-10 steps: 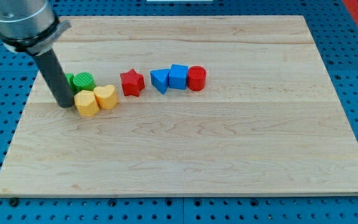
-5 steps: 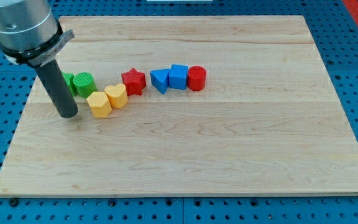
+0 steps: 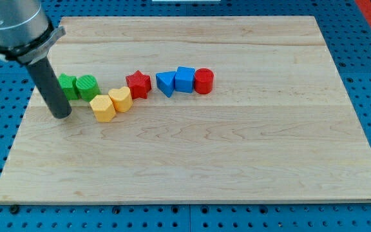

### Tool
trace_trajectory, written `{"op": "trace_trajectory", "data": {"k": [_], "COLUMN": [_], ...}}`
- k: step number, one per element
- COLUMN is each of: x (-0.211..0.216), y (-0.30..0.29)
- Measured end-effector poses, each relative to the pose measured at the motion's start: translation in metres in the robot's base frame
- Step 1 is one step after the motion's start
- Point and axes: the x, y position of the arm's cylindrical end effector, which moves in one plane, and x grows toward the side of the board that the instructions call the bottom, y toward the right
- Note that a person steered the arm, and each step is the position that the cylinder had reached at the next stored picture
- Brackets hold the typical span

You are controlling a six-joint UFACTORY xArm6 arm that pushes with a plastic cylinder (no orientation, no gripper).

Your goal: Push yellow hexagon up a bit

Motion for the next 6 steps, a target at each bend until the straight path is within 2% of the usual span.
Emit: {"op": "trace_trajectory", "data": {"k": [1, 2, 3, 5, 6], "x": [0.042, 0.042, 0.023, -0.030, -0.034], "y": [0.012, 0.043, 0.065, 0.060, 0.060]}}
